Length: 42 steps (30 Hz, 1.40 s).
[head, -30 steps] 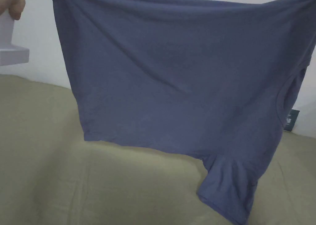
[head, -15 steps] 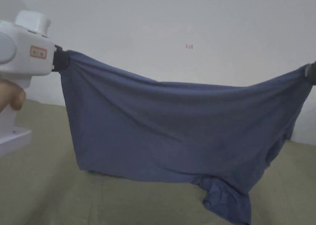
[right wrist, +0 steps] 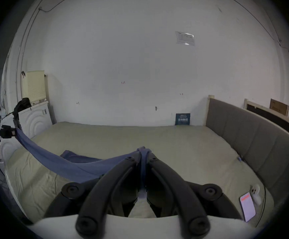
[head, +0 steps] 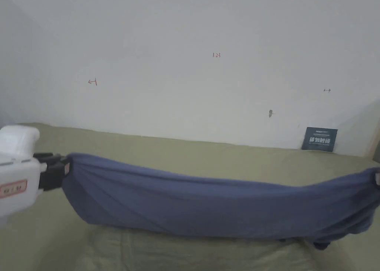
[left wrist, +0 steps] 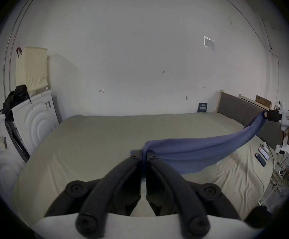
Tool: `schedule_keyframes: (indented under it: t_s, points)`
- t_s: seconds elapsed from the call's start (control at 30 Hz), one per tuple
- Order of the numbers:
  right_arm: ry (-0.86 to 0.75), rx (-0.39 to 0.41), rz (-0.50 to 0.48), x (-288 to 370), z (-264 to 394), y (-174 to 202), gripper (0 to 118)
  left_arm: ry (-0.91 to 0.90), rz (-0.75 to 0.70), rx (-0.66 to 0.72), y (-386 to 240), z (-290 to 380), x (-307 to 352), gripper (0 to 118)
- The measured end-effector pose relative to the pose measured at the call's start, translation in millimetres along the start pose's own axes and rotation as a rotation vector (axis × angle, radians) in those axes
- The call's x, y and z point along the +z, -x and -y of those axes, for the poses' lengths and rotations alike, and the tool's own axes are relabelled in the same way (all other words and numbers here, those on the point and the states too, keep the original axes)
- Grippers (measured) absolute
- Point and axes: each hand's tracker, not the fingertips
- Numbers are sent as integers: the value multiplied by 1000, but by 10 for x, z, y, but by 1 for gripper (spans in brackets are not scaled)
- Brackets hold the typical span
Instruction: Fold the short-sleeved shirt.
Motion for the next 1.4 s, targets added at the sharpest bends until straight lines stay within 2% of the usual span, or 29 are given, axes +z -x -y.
schedule_keyframes:
  t_s: [0.03,0.3,0.4,0.53,0.57,0.8,1.03,1.27,1.3,1.33,1.37,1.4]
  points:
    - [7,-3,-4,95,108,-16,8,-50,-32,-87,1,58,99,4]
    - [61,-30,-20,728,952,-27,8,19,0,-33,32,908,499,4]
    - [99,-77,-29,886,1192,-32,8,35,17,-9,89,1165,591,4]
    - [124,-68,-32,1048,1487,-68,8,72,32,-32,124,1405,695,4]
    - [138,-66,-38,1068,1553,-75,8,119,51,13,123,1481,702,4]
    - [238,-119,-10,1107,1986,-174,8,175,69,28,117,1865,718,4]
    - [325,-134,20,1074,2306,-228,8,295,101,30,70,2288,641,4]
    - [407,-114,15,1023,2500,-194,9,366,111,104,137,2506,575,4]
    - [433,-113,20,1012,2506,-190,13,383,110,124,142,2497,570,9]
    - [468,-110,36,1002,2502,-192,27,398,73,132,141,2476,581,28]
    - [502,-98,51,997,2498,-185,44,408,48,138,142,2456,588,55]
    - [508,-94,67,1010,2465,-166,66,419,44,157,166,2428,613,84]
